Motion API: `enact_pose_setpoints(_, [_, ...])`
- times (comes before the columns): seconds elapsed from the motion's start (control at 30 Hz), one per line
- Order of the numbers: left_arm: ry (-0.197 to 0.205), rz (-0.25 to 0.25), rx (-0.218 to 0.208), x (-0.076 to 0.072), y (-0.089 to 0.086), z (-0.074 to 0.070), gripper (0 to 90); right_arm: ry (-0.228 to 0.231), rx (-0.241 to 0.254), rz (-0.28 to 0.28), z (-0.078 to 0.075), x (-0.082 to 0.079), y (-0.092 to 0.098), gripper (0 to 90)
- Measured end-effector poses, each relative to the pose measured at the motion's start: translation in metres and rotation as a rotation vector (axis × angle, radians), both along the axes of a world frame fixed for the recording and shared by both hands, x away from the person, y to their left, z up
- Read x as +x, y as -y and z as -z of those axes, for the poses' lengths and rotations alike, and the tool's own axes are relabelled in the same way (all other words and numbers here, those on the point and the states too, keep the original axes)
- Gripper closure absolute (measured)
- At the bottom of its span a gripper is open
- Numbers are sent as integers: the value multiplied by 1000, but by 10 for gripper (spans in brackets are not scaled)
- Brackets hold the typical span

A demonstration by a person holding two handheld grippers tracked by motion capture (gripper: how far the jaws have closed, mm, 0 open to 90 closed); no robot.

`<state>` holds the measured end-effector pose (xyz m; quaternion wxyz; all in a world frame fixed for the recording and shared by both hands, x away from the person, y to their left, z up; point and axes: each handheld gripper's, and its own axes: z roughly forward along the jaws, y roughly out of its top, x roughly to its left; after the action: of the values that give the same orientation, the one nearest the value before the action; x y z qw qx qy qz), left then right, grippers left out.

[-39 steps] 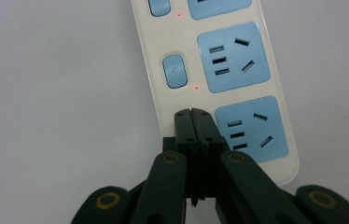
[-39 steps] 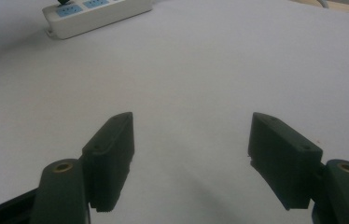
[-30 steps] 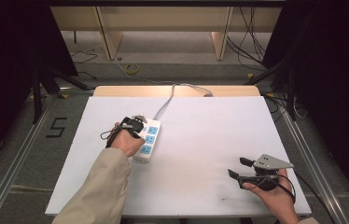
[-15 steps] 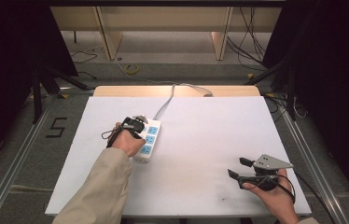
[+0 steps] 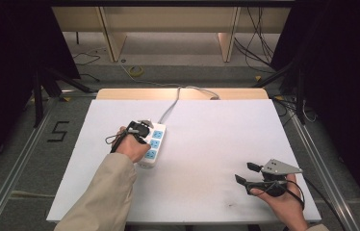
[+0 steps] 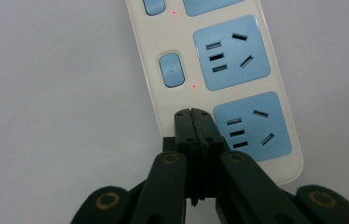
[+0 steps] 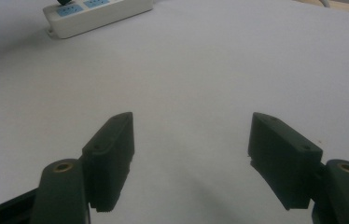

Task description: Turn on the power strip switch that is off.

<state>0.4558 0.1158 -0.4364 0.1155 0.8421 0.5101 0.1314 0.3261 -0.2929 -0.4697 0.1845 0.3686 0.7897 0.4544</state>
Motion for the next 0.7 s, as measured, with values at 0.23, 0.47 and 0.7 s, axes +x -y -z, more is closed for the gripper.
enact_pose_setpoints(0.23, [-5, 0, -11, 1, -2, 0, 900, -1, 0, 1, 0, 0, 0, 323])
enact_pose_setpoints(0.47, [-3, 4, -11, 1, -2, 0, 900, -2, 0, 1, 0, 0, 0, 323])
enact_pose_setpoints(0.7, [-4, 18, -7, 1, -2, 0, 900, -1, 0, 1, 0, 0, 0, 323])
